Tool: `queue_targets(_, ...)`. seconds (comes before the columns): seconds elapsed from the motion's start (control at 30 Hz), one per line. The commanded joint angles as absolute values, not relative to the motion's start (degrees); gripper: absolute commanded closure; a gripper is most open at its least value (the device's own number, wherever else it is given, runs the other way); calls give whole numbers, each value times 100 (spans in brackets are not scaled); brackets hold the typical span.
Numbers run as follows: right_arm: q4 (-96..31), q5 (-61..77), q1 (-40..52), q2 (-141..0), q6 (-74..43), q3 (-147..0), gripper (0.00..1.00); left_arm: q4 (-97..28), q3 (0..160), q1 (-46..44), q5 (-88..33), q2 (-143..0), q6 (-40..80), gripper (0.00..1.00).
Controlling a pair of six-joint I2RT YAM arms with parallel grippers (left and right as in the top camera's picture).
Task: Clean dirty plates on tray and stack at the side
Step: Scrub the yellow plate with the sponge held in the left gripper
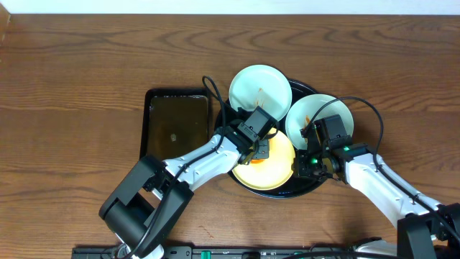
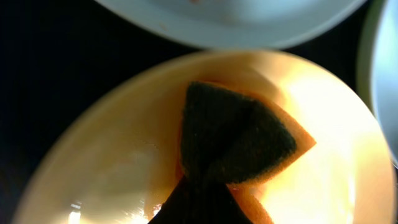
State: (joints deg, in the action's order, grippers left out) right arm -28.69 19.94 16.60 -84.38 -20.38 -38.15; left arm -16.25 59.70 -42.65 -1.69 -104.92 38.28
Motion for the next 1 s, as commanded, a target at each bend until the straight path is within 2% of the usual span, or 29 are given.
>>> queue_targets(0.0, -2915, 1804, 1772, -8466, -1970, -3780, 99, -1704, 5961, -4036, 661, -10637, 3422, 92)
queue_targets(0.17, -2921, 1804, 1772, -8466, -1973, -3780, 99, -2307, 6062, -3966, -134, -10060, 3024, 93)
queue_targets(0.37, -2939, 1800, 1772, -8466, -1970, -3780, 99, -2821, 6062, -3951, 298, -9279, 3026, 93)
queue_targets(0.67, -2956, 1802, 1772, -8466, -1973, -3780, 99, -2491, 6003, -4187, -950, -9961, 3068, 93)
queue_targets(0.97, -2958, 1804, 1772, -8466, -1973, -3780, 98, -2370, 6001, -5037, -1013, -10237, 3070, 92)
